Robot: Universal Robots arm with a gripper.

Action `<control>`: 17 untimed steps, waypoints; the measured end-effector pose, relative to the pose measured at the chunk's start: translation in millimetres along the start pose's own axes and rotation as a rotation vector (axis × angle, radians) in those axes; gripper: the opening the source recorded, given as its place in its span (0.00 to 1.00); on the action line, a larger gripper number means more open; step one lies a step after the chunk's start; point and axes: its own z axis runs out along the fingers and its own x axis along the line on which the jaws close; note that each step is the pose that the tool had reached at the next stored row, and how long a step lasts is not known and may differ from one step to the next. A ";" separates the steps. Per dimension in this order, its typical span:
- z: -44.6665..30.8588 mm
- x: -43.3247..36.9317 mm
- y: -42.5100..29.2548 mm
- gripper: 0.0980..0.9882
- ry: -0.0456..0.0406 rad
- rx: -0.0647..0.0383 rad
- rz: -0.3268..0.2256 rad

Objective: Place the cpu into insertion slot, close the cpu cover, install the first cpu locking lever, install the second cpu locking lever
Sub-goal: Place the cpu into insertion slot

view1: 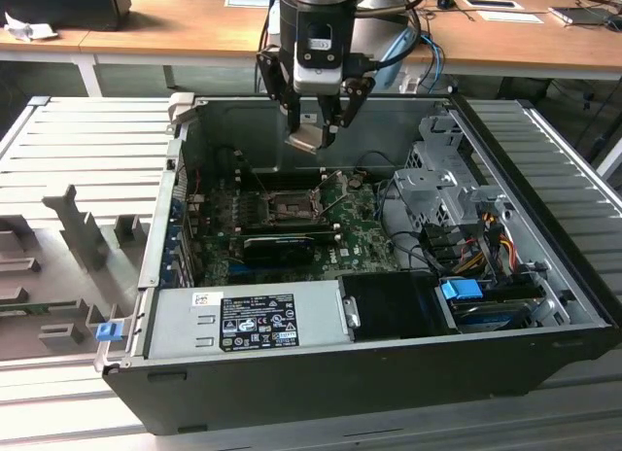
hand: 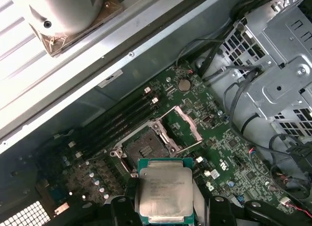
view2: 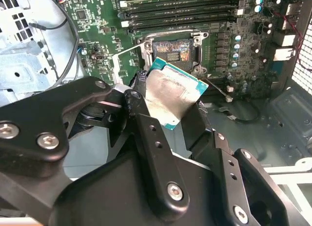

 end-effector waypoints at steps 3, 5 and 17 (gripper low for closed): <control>1.0 0.0 -0.1 0.48 -0.0002 0.000 0.001; 1.4 0.0 -0.1 0.48 -0.0010 0.000 0.009; 3.2 -0.1 -0.3 0.48 -0.0151 -0.003 0.168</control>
